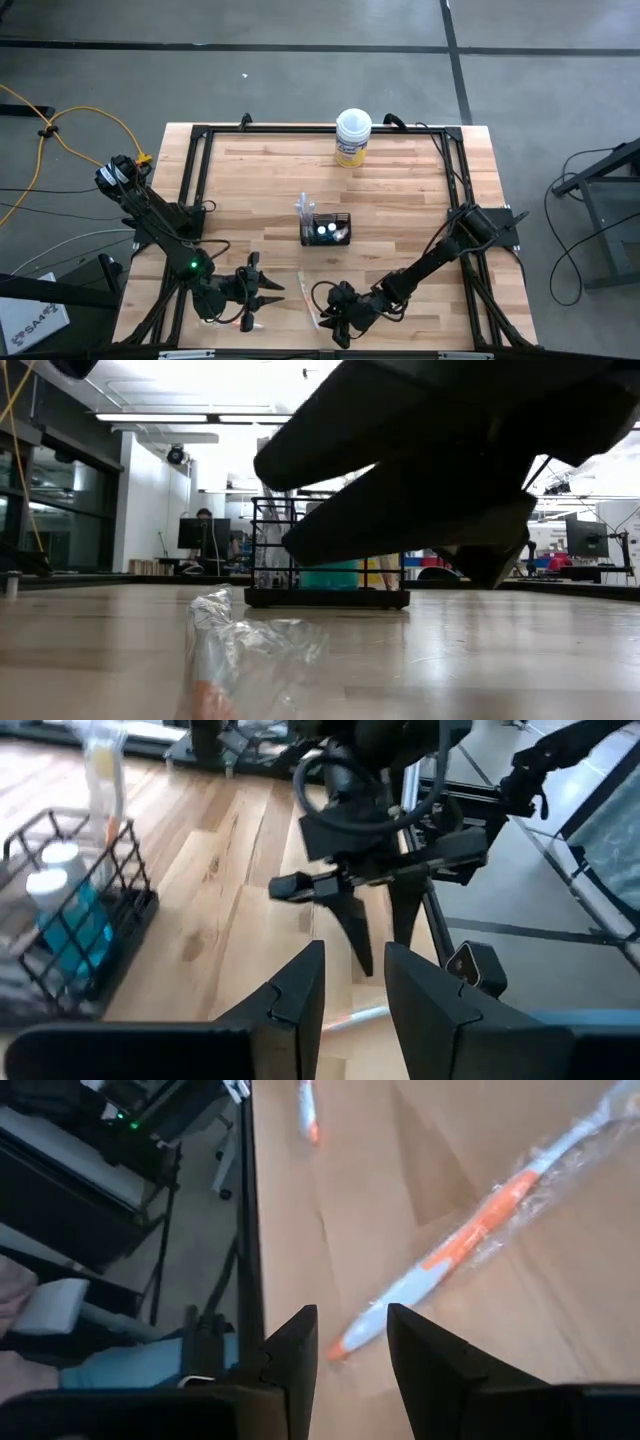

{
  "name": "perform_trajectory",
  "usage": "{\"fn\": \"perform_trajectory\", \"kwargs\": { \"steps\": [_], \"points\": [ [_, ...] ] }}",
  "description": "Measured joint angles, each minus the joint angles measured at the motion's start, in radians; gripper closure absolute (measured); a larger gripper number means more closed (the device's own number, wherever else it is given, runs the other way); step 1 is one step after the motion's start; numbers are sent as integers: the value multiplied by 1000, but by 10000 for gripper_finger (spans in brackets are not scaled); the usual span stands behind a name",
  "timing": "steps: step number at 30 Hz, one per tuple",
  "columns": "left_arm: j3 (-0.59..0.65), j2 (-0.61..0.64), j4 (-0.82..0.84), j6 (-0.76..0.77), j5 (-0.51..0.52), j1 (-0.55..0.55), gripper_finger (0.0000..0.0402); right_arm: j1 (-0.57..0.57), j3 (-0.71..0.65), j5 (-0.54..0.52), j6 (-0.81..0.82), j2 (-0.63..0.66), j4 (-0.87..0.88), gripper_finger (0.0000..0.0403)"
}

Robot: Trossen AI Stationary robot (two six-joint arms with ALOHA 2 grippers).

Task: Pick & Place toothbrushing station
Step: Put the right orange toothbrush into the wire organizer

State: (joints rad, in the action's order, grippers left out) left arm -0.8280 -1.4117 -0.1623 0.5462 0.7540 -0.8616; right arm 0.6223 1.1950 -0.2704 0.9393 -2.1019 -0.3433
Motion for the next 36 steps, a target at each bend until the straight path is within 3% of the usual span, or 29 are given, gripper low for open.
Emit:
{"fn": "perform_trajectory", "kwargs": {
  "steps": [8, 18, 20, 28, 36],
  "points": [
    [0, -45, 159, 283, -151, 50, 300, -2, 0, 4, 0, -6, -10, 288],
    [0, -185, 98, 291, -255, 160, 300, 1, 0, 8, -1, -6, -20, 288],
    [0, -187, 102, 211, -262, 177, 300, 4, 0, 10, 0, -6, -20, 288],
    [0, -188, 148, -398, -279, 196, 300, 18, 0, 15, 0, -6, -28, 288],
    [0, -206, 141, -696, -340, 213, 300, 17, 0, 15, 2, -6, -31, 288]
  ]
}}
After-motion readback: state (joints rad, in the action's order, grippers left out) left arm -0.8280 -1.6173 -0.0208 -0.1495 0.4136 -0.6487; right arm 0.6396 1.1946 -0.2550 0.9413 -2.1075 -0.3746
